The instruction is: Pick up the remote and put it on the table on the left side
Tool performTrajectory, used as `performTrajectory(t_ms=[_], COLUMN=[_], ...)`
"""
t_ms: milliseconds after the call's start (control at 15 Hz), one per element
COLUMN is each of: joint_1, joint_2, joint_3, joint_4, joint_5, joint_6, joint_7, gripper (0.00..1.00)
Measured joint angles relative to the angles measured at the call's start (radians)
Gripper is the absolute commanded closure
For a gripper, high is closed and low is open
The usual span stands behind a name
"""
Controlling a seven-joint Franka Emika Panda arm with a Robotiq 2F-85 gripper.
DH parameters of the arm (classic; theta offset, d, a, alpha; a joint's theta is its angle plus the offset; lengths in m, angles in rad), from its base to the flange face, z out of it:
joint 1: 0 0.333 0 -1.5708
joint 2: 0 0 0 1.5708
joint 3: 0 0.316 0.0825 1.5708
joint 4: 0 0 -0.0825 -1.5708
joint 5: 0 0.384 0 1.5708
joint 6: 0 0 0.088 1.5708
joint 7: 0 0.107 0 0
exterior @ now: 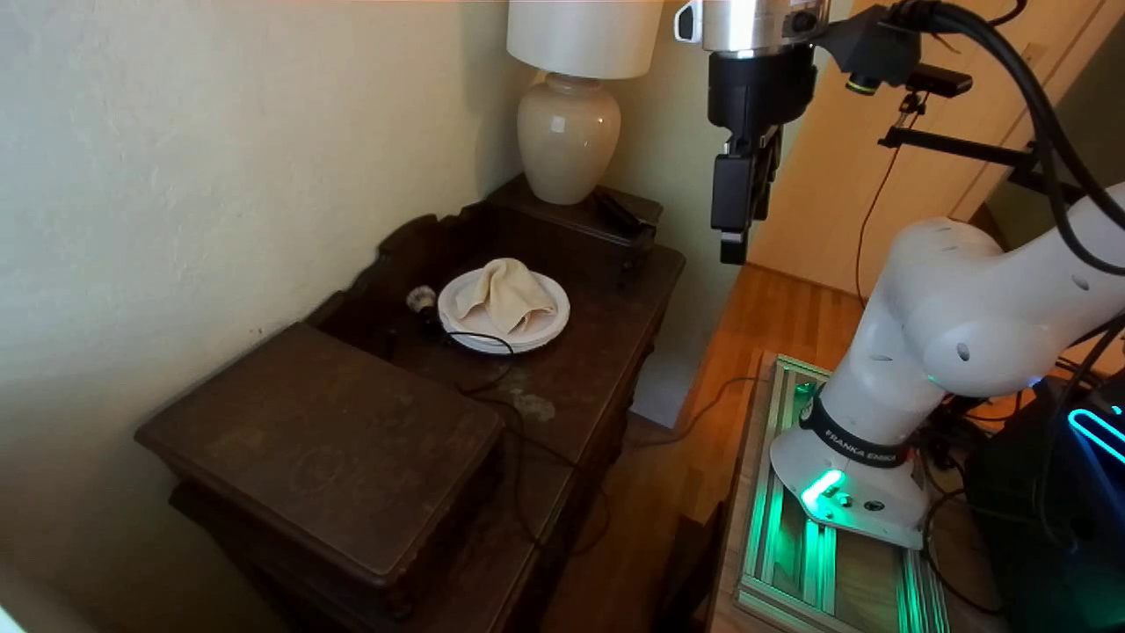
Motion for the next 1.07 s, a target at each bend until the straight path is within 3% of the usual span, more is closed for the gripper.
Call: performTrajectory(t_ms=[467, 1067], joint_1=[-0.002, -0.065], joint_2=[-0.007, -0.082], joint_3=[-0.034, -0.359], joint_4=[0.0, -0.095], joint_5=[-0.006, -0.092], joint_6=[0.017, 0.25], joint_7=[-0.068, -0.478], gripper=[0.0, 0.0])
